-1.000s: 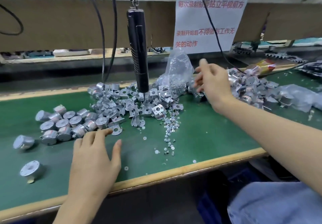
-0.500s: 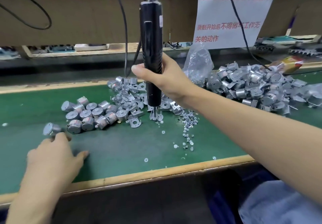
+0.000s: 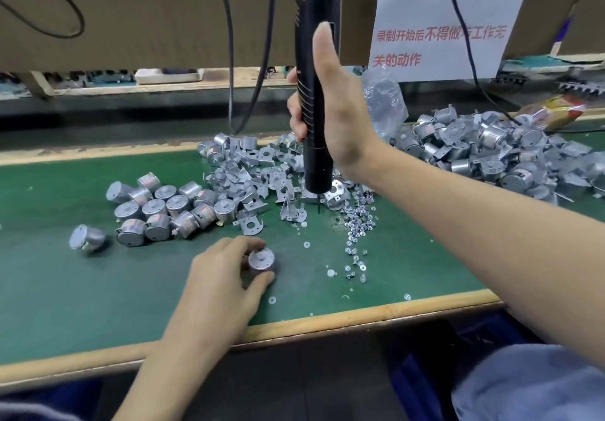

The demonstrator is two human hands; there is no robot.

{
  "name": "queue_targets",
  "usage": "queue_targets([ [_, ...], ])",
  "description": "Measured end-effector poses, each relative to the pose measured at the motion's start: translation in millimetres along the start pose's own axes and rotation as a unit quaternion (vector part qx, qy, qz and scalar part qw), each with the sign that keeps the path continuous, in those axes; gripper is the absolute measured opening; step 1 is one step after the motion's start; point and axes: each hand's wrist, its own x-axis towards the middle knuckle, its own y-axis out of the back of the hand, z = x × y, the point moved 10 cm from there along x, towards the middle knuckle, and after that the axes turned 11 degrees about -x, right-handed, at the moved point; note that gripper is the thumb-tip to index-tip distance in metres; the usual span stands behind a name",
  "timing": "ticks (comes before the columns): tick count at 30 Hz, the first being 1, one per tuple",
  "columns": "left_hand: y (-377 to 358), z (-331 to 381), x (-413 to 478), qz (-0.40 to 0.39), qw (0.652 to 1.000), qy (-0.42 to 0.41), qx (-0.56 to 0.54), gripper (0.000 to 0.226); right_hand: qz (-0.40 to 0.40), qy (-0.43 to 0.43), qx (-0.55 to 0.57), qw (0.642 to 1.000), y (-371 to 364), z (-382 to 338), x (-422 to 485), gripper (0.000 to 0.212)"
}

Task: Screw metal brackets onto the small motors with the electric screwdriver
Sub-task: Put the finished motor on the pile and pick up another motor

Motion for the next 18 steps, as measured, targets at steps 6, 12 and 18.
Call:
queue_targets([
  [6,-7.7,3.4,0.3,0.049,0.998,-0.022,0.019,0.037,0.003,-0.013,-0.035,0.999,12.8,23.4,2.9,0.055],
  [12,-8.5,7.8,-3.8,0.033,0.998,-0.045,0.035,0.029,0.014,-0.02,-0.038,0.999,25.1,38.6,8.9,0.053],
  [18,-9.1,3.9,-1.2,0.037,0.998,-0.033,0.03,0.018,-0.001,-0.02,-0.027,0.999,23.2,43.2,13.4,0.054],
])
